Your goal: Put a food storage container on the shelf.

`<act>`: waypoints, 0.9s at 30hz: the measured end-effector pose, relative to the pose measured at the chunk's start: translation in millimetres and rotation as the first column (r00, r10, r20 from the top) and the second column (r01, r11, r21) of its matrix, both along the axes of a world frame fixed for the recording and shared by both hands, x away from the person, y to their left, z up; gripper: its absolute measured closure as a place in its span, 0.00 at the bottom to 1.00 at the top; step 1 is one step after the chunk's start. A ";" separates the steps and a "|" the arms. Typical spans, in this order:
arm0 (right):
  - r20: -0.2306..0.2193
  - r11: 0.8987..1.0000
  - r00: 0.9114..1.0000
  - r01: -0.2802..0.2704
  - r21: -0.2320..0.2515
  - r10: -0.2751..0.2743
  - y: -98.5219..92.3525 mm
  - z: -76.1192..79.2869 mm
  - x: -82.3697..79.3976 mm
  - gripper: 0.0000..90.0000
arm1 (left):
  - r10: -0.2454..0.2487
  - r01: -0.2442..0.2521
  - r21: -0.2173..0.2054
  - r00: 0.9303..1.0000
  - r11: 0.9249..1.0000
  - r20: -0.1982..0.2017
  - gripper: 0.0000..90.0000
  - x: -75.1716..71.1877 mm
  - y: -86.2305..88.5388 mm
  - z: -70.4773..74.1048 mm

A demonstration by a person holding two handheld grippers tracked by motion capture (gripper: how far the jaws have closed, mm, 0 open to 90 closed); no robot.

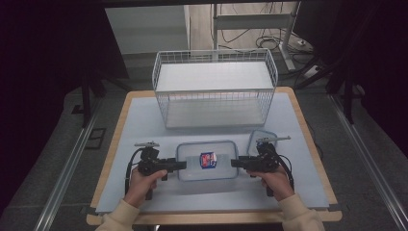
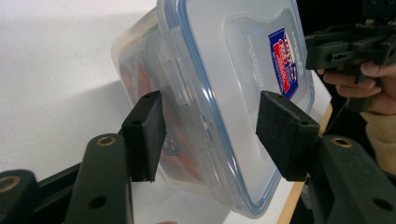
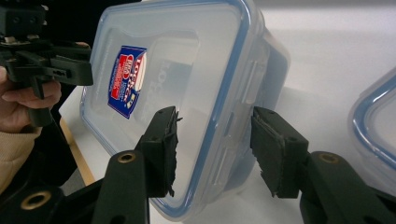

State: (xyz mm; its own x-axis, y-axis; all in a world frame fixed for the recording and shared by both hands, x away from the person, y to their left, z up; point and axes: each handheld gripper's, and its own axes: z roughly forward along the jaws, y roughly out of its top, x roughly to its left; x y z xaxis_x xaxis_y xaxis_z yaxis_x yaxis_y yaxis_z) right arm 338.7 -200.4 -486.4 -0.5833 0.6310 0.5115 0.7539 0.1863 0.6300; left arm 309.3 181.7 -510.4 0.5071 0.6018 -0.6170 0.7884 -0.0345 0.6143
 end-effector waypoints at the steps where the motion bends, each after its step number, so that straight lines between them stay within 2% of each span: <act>1: -0.002 1.000 1.000 0.006 -0.001 -0.006 0.7 -0.1 0.8 0.56 | -0.001 0.001 -0.016 1.000 1.000 -0.017 0.48 4.2 1.3 -1.9; 7: -0.056 0.999 0.998 0.042 0.000 -0.042 3.6 -3.1 9.0 0.50 | -0.003 -0.005 -0.083 0.995 0.997 -0.095 0.46 20.9 6.6 -12.1; 11: -0.118 0.998 0.991 0.057 0.015 -0.054 4.1 -8.8 13.7 0.40 | -0.003 -0.007 -0.095 0.994 0.995 -0.109 0.46 23.8 7.3 -14.3; 15: -0.159 0.996 0.985 0.077 0.040 -0.070 5.4 -13.3 16.4 0.36 | -0.005 -0.006 -0.097 0.994 0.995 -0.111 0.46 24.8 7.5 -15.0; 24: -0.194 0.992 0.977 0.107 0.067 -0.092 7.4 -13.9 16.9 0.40 | 0.000 -0.007 -0.078 0.996 0.997 -0.094 0.45 20.9 5.1 -11.9; 27: -0.190 0.992 0.978 0.098 0.075 -0.082 4.9 -11.5 14.1 0.44 | 0.005 -0.007 -0.041 0.999 0.999 -0.047 0.46 11.3 1.8 -5.8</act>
State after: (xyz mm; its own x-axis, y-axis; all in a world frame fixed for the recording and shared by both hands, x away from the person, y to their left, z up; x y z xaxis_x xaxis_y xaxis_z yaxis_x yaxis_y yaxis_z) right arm 352.8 -195.6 -497.9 -0.4159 0.6270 0.6587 0.8707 0.0654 0.4874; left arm 320.5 183.4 -516.2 0.4739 0.5785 -0.6638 0.8162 -0.0056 0.5778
